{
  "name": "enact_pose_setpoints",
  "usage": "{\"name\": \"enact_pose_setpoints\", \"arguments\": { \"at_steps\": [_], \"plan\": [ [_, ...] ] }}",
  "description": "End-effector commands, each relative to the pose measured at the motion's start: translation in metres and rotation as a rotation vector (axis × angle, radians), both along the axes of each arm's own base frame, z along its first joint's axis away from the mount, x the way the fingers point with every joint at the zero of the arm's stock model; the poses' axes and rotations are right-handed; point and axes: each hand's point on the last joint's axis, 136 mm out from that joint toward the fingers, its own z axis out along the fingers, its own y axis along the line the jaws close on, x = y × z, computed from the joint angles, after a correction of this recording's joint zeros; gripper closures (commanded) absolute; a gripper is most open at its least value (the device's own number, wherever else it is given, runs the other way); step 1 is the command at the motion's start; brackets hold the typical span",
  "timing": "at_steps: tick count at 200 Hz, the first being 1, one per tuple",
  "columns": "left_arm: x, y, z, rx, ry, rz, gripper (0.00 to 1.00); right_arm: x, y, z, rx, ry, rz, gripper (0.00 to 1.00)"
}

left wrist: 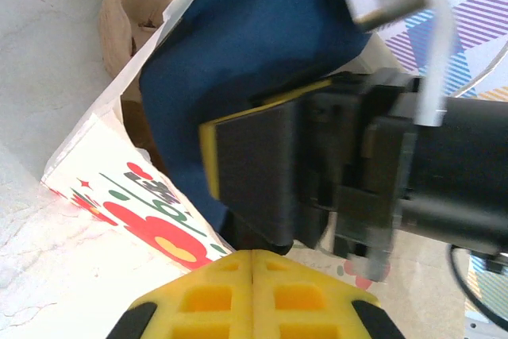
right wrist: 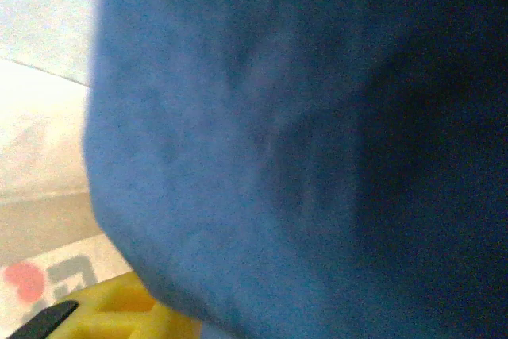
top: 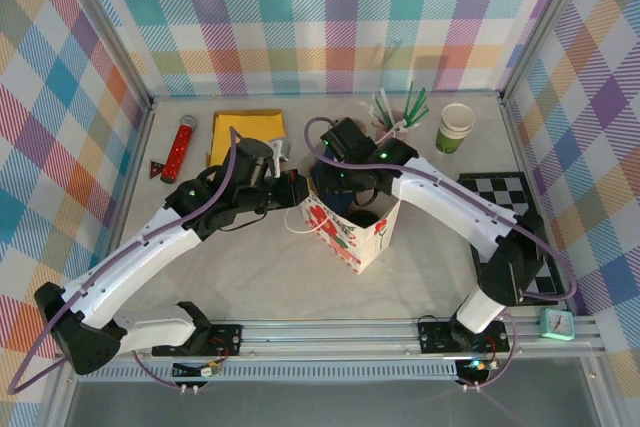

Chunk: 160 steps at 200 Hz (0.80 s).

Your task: Pack the takeout coffee

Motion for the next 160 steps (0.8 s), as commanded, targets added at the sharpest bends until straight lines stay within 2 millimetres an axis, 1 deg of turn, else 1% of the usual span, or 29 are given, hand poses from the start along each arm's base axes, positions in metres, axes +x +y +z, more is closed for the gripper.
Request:
{"name": "enact_pose_setpoints", "arguments": {
  "at_steps": [1,12,26,37,56,68,91,124,144,160],
  "plan": [
    [-0.006,-0.003,0.012,-0.052,-0.016,-0.025,1.0,0.002,0.014,-0.014,0.023,0.029,0.021,0.61],
    [-0.007,-0.004,0.014,-0.063,-0.018,-0.031,1.0,0.004,0.016,-0.013,0.025,0.024,0.024,0.61],
    [-0.007,-0.004,0.015,-0.065,-0.018,-0.03,1.0,0.005,0.017,-0.009,0.026,0.014,0.027,0.58],
    [-0.006,-0.003,0.015,-0.064,-0.019,-0.025,1.0,0.005,0.016,-0.004,0.024,0.008,0.031,0.54],
    [-0.006,-0.002,0.016,-0.061,-0.023,-0.018,1.0,0.002,0.014,0.011,0.031,-0.006,0.042,0.46],
    [-0.005,-0.001,0.015,-0.055,-0.023,-0.011,1.0,-0.002,0.011,0.023,0.041,-0.019,0.047,0.41],
    [-0.004,0.0,0.015,-0.052,-0.026,-0.003,1.0,-0.01,0.006,0.048,0.068,-0.052,0.059,0.37],
    [-0.002,0.0,0.016,-0.045,-0.027,0.0,0.98,-0.02,-0.006,0.09,0.12,-0.12,0.07,0.35],
    [-0.001,-0.001,0.016,-0.045,-0.027,0.002,0.97,-0.019,-0.014,0.109,0.126,-0.177,0.057,0.34],
    [0.0,-0.002,0.016,-0.047,-0.027,0.001,0.97,-0.012,-0.021,0.12,0.112,-0.225,0.033,0.34]
  ]
}}
